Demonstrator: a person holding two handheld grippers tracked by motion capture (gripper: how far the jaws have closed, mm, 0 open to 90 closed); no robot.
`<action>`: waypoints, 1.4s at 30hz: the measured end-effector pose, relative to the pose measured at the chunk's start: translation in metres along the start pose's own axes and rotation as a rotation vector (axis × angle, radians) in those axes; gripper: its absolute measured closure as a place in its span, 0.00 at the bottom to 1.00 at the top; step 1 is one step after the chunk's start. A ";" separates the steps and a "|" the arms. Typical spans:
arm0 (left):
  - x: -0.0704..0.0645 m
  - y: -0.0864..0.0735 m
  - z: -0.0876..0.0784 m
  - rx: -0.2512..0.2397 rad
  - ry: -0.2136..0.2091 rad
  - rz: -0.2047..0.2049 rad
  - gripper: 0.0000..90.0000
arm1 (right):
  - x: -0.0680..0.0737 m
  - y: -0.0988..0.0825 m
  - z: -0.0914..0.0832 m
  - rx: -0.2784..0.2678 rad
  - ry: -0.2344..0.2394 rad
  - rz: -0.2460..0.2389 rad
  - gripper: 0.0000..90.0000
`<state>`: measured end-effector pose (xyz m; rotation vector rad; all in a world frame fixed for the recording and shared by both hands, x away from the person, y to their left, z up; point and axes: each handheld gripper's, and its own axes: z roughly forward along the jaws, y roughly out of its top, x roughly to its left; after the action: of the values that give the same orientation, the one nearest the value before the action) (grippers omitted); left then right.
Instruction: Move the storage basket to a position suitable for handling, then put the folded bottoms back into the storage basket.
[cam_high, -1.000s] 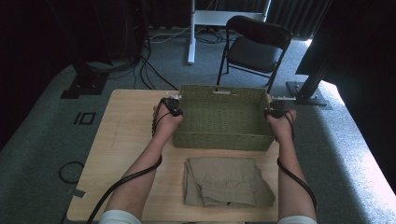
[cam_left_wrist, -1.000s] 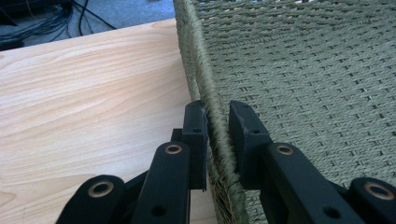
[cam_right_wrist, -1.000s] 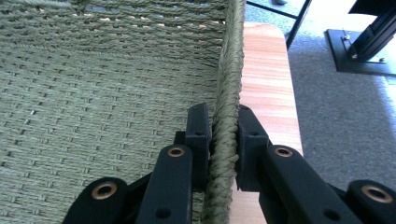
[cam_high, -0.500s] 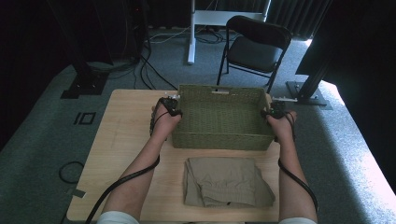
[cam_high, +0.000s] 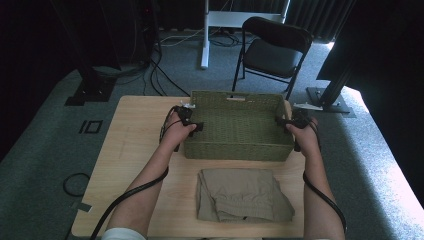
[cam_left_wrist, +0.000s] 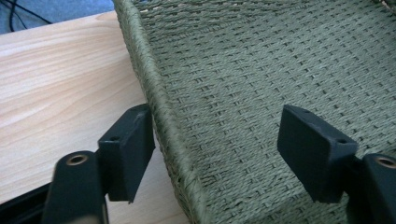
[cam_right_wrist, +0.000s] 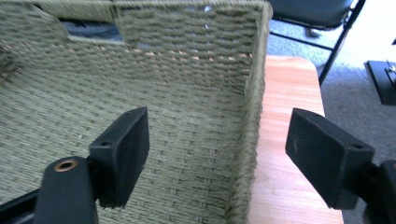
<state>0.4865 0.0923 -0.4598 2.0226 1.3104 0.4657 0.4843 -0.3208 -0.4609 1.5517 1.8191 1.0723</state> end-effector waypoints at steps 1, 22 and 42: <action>0.000 0.000 -0.001 0.000 -0.004 -0.001 0.30 | 0.000 0.000 -0.002 -0.005 0.005 -0.009 0.20; 0.010 0.005 -0.039 -0.188 -0.102 0.017 0.23 | 0.013 0.000 -0.031 -0.082 0.056 -0.094 0.16; 0.001 -0.018 -0.070 -0.219 -0.154 0.095 0.22 | 0.026 -0.012 -0.063 -0.107 0.089 -0.145 0.16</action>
<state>0.4317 0.1223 -0.4229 1.9026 1.0286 0.4658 0.4217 -0.3107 -0.4330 1.3089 1.8686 1.1656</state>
